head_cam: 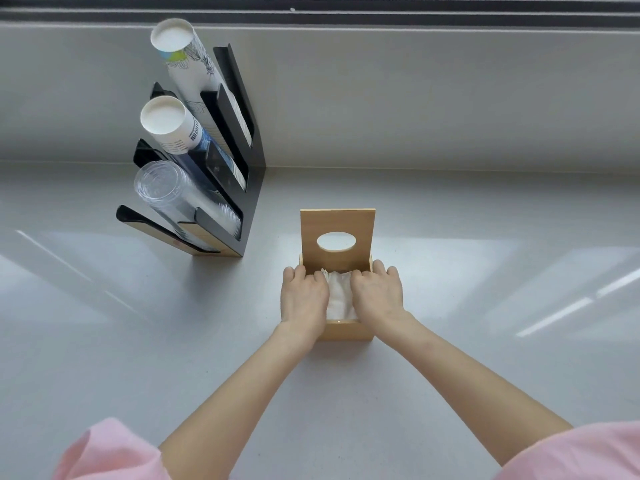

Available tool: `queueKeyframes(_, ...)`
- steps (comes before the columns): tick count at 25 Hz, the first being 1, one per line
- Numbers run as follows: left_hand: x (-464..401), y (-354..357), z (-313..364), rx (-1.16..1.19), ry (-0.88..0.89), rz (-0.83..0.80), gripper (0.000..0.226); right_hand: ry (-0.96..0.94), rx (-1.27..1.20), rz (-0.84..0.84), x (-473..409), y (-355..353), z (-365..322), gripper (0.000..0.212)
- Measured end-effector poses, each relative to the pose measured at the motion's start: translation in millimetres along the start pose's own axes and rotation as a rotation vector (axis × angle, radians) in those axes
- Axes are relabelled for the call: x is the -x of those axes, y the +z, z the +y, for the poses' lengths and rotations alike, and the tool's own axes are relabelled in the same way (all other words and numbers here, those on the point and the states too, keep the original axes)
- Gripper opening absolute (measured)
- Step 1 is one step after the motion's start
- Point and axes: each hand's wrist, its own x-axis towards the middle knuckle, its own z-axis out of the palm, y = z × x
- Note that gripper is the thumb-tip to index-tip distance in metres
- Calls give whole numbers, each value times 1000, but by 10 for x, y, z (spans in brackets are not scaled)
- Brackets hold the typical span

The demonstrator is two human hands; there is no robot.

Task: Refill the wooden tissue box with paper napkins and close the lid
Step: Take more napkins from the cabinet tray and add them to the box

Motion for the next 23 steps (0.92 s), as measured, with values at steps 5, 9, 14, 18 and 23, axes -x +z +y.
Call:
queueKeyframes(5,-76,-33,0,-41,51,-59,27,-37,-2,49,73,-115,-36,32)
queueKeyframes(9,-14,-38,-53,41,18,-48,33,-54,-43,51,142,-114,76,25)
queueKeyframes(14,-60,-120,-53,49,167,-24,26,-217,-113,-11,166,-294,100,32)
queueKeyframes(18,-165,-70,-58,-25,314,-266,10,-320,193,-217,26,-268,33,29)
queueKeyframes(23,-370,110,-113,-174,377,-512,34,-319,429,-345,-65,-206,-15,39)
